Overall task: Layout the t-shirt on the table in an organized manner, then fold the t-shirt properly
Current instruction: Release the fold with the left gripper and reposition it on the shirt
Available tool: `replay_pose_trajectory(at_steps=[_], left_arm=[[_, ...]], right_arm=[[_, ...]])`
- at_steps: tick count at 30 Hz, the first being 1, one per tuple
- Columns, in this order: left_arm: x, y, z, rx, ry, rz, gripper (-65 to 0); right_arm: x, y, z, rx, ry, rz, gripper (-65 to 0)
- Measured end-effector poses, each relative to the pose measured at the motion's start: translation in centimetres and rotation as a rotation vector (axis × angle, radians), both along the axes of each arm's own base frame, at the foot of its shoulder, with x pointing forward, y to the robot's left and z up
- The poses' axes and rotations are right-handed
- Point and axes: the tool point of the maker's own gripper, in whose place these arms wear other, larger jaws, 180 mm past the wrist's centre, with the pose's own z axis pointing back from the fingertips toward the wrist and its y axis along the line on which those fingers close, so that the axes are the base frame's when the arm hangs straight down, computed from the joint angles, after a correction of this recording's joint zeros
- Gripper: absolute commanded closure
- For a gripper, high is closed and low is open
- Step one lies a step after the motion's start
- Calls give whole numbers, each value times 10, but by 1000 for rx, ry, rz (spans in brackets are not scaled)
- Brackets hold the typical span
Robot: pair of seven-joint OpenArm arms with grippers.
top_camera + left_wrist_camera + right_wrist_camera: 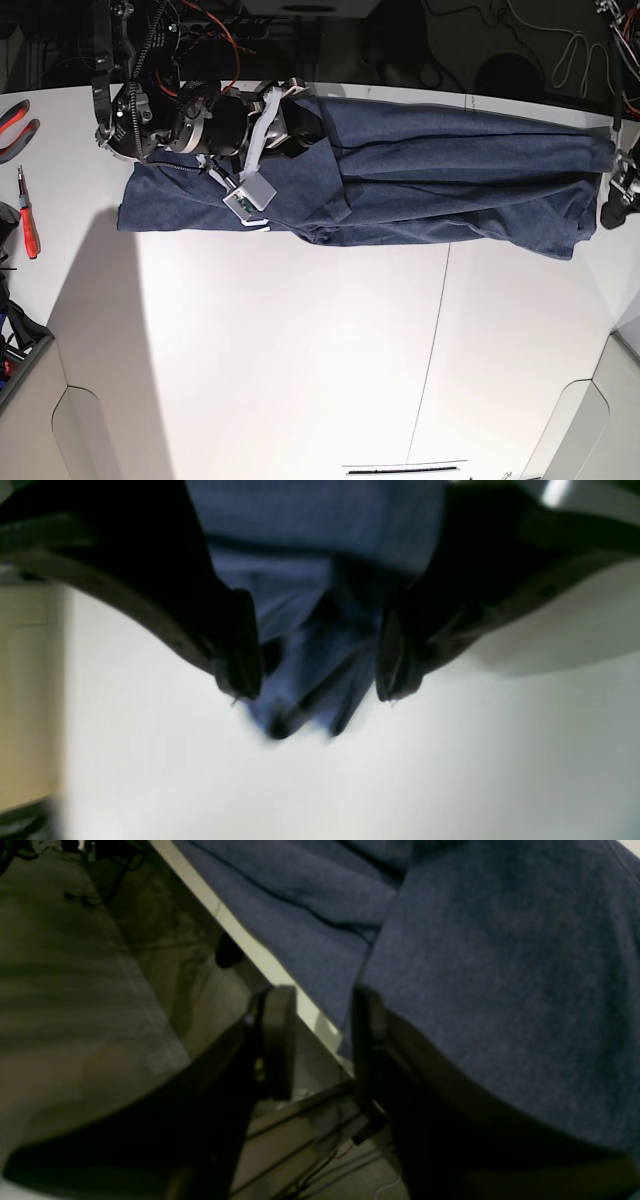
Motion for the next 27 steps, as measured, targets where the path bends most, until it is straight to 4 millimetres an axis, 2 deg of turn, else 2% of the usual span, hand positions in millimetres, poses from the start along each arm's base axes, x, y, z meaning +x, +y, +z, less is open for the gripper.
replay_pose_trajectory(at_steps=[4,9,15,19,22,27], left_arm=[[-25,9,-13,66,46,19,-396],[-37,19,-11,102,21,63,-396],[-36,11,-16,101,-20,99,-396],[-40,3,-28,153,17,69,-397],[-40,5,-28,175,32,50,-450],[-40,10,-26,185,42,42,-453]], right_arm=[[0,0,0,1,-1,-1,-190],[0,0,0,1,-1,-2,-190],[0,0,0,3,-2,-2,-190],[0,0,0,2,-2,-1,-190],[0,0,0,1,-1,-1,-190],[0,0,0,2,-1,-1,-190]])
